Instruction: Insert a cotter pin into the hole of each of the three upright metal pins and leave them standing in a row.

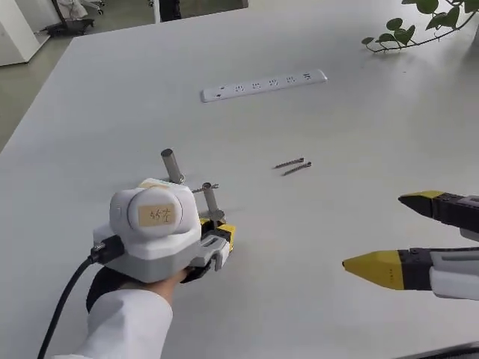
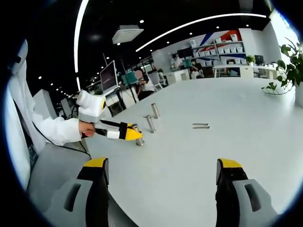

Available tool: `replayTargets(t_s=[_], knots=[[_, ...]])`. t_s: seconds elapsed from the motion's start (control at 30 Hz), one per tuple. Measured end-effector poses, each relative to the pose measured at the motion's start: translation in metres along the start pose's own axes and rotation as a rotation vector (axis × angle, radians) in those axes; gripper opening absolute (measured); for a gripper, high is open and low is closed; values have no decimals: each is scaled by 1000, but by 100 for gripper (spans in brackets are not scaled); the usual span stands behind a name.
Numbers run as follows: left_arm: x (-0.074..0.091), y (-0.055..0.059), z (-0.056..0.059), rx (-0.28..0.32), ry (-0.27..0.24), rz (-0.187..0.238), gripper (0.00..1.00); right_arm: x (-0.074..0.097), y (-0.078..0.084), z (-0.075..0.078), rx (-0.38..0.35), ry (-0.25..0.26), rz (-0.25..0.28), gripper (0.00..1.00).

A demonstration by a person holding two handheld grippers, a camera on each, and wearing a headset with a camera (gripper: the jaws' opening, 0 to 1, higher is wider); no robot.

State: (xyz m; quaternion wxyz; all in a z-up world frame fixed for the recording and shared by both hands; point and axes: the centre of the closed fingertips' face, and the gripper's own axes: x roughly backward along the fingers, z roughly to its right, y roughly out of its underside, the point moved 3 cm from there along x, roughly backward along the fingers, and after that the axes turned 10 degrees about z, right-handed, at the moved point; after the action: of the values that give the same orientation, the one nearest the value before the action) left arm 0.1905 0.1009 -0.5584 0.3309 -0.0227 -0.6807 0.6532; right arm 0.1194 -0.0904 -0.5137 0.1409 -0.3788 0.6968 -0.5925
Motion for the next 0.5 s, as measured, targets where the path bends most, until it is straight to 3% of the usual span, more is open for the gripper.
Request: replayTargets(t_s=[0.1,0.2,0.37,0.5], knots=[[-1,2,2,48,3,-9,11,0,0,1,-1,2,0,92],[-2,0,3,35,1,13,11,1,0,0,0,1,0,92],[-6,2,5,23,-2,-2,11,0,3,0,1,-1,-12,92],[-9,0,6,27,0,10,11,0,3,1,-3,0,-13,92]])
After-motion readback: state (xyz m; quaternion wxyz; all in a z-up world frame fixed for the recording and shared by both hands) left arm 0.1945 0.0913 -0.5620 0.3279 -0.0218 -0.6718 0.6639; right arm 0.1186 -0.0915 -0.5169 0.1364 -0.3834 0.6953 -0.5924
